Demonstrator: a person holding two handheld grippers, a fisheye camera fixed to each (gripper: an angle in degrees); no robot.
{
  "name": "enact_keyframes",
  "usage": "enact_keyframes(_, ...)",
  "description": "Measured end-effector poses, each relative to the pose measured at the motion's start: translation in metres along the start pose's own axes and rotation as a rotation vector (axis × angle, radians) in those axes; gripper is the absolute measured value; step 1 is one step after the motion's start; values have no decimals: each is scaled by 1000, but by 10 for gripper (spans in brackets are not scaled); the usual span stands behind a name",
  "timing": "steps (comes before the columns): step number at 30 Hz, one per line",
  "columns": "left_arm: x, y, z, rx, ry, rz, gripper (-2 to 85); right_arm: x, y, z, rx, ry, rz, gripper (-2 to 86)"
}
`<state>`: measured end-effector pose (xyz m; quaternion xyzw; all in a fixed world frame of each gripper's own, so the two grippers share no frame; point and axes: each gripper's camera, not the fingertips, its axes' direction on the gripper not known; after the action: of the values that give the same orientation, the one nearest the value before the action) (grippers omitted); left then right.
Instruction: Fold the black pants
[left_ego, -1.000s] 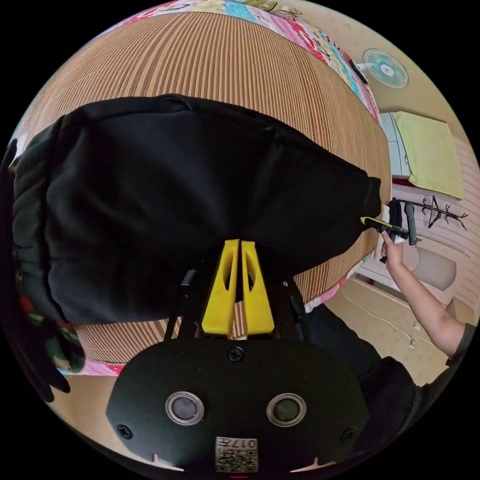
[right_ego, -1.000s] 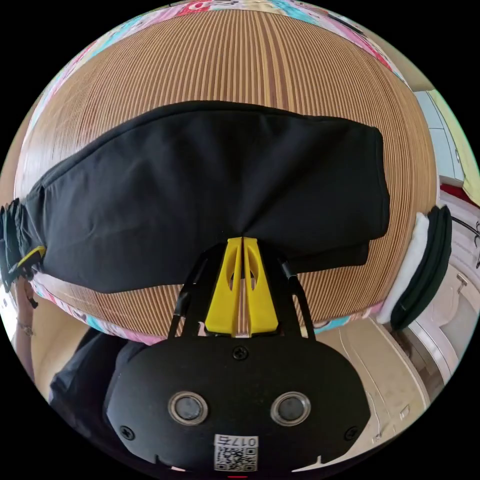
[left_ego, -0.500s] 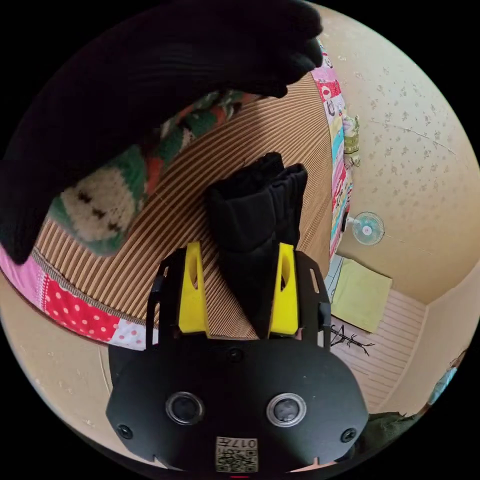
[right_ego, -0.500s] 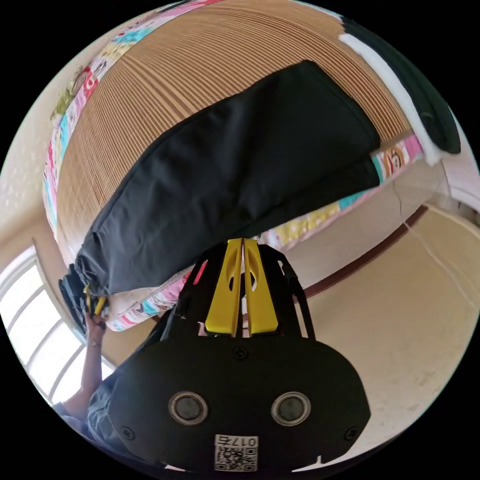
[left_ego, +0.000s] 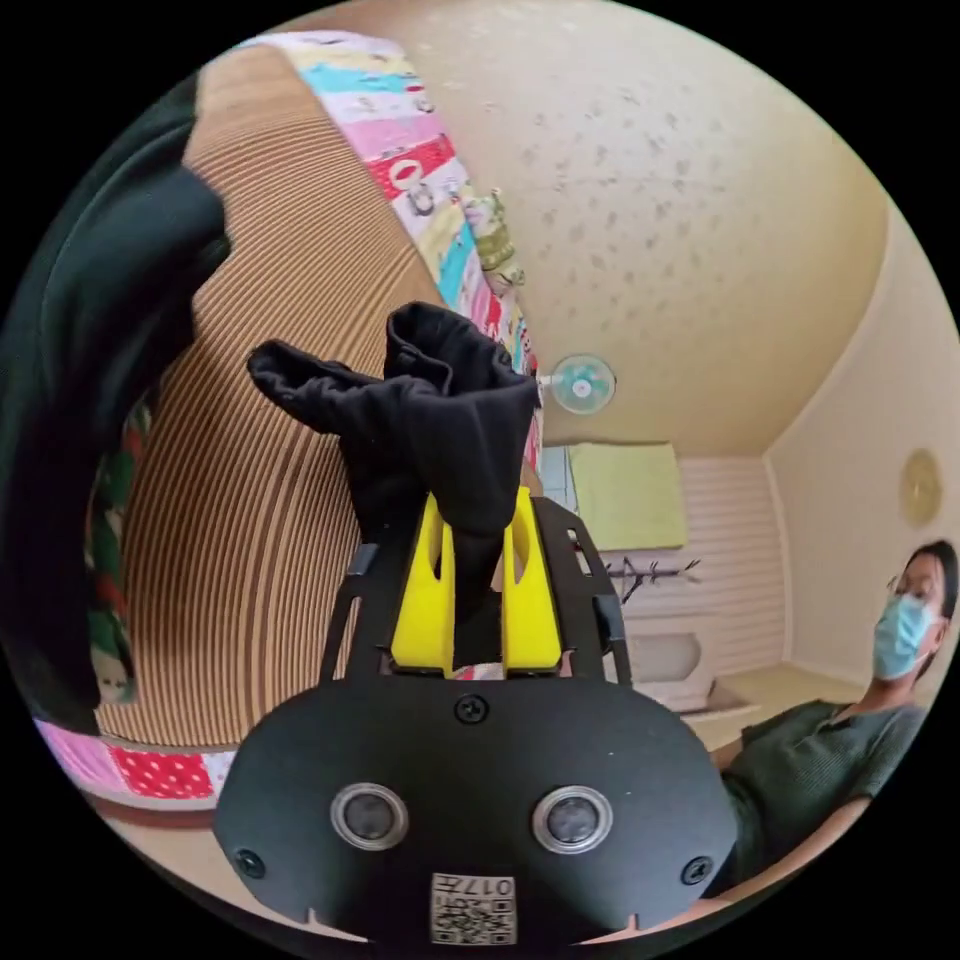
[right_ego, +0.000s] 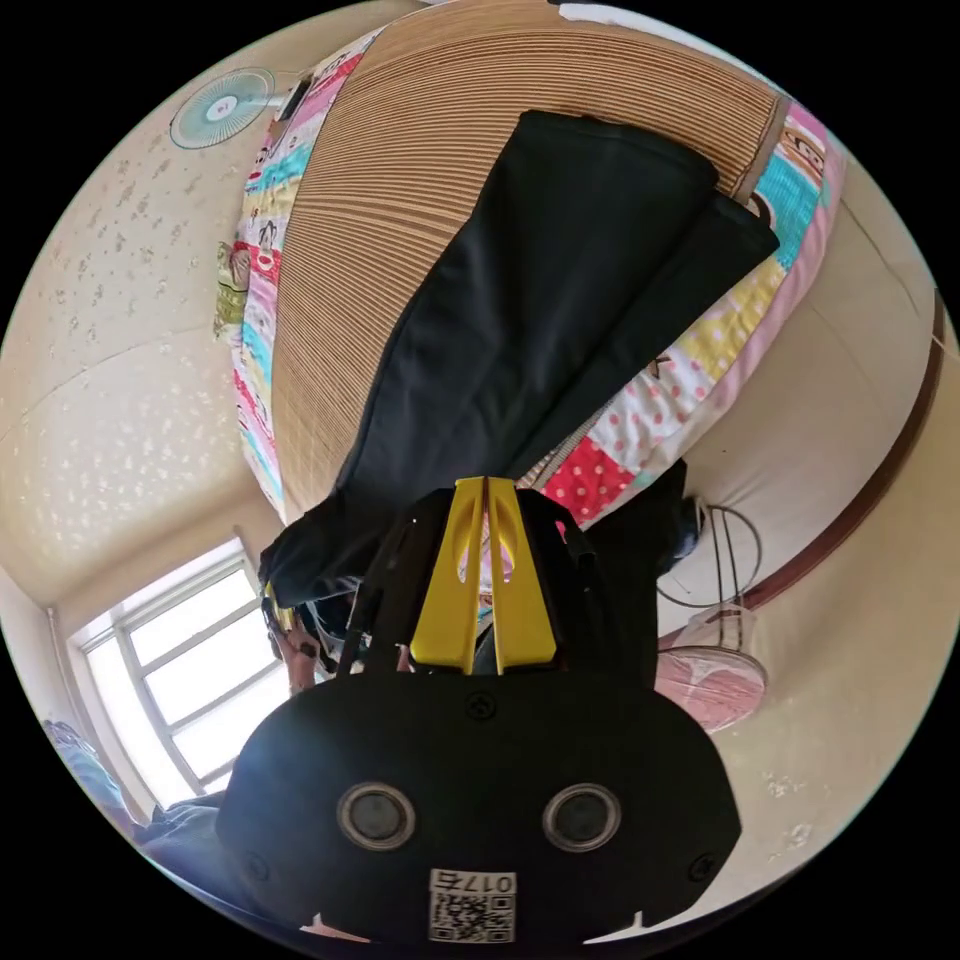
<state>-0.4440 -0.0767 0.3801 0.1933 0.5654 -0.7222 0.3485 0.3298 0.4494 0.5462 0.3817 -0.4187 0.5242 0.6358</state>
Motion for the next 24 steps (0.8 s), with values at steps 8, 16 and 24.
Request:
enact_keyframes(8, 167, 73, 147, -480, -261, 666, 102, 28, -9, -1, 32, -174, 83, 2)
enact_keyframes(16, 124, 150, 240, -856, -179, 642, 81, 43, -32, -14, 30, -175, 77, 2)
enact_keyframes(24, 23, 80, 171, -445, -524, 149, 186, -25, -69, 32, -195, 33, -240, 3)
